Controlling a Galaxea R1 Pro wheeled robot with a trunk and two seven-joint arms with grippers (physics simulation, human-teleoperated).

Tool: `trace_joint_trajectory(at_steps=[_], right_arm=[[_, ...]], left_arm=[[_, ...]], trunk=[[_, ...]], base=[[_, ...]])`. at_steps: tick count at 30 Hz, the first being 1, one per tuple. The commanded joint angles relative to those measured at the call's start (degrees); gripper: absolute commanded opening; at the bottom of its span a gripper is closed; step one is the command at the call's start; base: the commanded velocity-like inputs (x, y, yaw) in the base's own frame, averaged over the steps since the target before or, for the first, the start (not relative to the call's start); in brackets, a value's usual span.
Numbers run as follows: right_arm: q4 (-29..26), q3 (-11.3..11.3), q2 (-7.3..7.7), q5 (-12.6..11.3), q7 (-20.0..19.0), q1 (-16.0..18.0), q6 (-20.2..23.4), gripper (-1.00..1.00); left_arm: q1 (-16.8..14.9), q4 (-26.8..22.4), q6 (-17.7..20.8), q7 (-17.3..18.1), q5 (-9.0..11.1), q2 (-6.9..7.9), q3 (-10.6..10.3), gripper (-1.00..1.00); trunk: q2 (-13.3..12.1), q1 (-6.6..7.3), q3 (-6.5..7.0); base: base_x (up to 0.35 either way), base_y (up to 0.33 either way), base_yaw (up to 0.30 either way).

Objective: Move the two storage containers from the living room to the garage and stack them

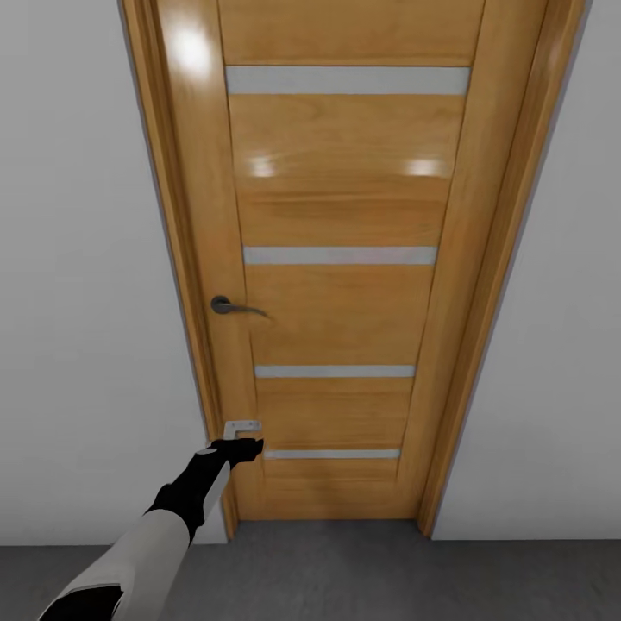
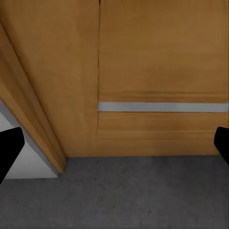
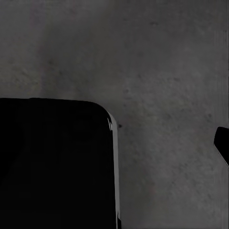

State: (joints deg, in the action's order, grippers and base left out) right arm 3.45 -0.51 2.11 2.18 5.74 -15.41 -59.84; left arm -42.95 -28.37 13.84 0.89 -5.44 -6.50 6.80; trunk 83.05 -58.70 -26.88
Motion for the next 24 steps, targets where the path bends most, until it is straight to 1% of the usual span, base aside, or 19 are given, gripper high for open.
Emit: trace_joint_trajectory(at_steps=[1, 10, 12, 24], right_arm=[[0.06, -0.02, 0.00, 0.28, 0.32, 0.03, -0.16, 1.00], [0.06, -0.02, 0.00, 0.22, 0.39, 0.03, -0.16, 1.00], [0.06, -0.02, 0.00, 0.20, 0.40, 0.03, -0.16, 1.00], [0.06, -0.02, 0.00, 0.21, 0.40, 0.03, -0.16, 1.00]], left_arm=[[-0.02, -0.11, 0.31, 0.09, -0.55, -0.08, 0.39, 1.00], [0.00, -0.11, 0.31, -0.05, -0.56, -0.11, 0.38, 1.00], [0.00, -0.11, 0.31, -0.13, -0.55, -0.08, 0.37, 1.00], [0.01, -0.11, 0.33, -0.18, -0.54, 0.00, 0.38, 1.00]], trunk=[[0.03, -0.03, -0.05], [0.03, -0.03, -0.05], [0.03, -0.03, -0.05], [0.03, -0.03, -0.05]], base=[[0.239, -0.109, 0.000], [0.043, -0.020, 0.000], [0.152, -0.061, 0.000], [0.301, -0.011, 0.000]])
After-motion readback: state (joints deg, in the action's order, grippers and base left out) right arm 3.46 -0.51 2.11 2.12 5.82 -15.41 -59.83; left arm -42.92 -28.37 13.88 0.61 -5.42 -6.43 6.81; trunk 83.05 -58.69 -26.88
